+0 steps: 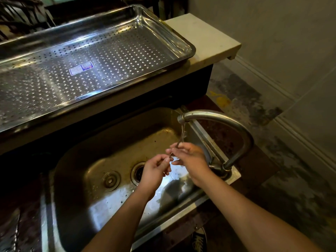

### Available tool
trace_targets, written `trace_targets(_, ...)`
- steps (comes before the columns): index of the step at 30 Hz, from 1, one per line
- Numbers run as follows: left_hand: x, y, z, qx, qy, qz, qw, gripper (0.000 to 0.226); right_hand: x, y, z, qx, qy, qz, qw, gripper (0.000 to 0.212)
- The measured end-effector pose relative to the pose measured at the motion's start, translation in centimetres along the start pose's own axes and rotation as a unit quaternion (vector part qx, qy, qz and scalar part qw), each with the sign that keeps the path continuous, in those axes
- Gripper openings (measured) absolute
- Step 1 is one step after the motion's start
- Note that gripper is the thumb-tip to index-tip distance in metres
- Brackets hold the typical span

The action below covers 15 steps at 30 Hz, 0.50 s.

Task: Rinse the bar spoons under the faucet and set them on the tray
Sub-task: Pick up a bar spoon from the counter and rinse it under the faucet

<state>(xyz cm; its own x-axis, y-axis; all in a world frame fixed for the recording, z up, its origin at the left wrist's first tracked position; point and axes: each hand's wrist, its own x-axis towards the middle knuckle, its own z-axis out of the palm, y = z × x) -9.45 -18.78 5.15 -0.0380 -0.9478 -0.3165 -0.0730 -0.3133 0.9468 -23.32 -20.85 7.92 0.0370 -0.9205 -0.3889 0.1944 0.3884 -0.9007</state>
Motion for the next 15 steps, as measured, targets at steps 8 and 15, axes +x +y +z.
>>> trace_targets(8, 0.7, 0.4, 1.5, -0.032, -0.018, 0.002, 0.999, 0.017, -0.2, -0.8, 0.0, -0.053, 0.021, -0.032, 0.998, 0.016)
trace_targets(15, 1.4, 1.0, 2.3, -0.018, -0.018, -0.011, 1.000, 0.015, 1.1, -2.0, -1.3, -0.094, 0.090, -0.092, 0.987, 0.017)
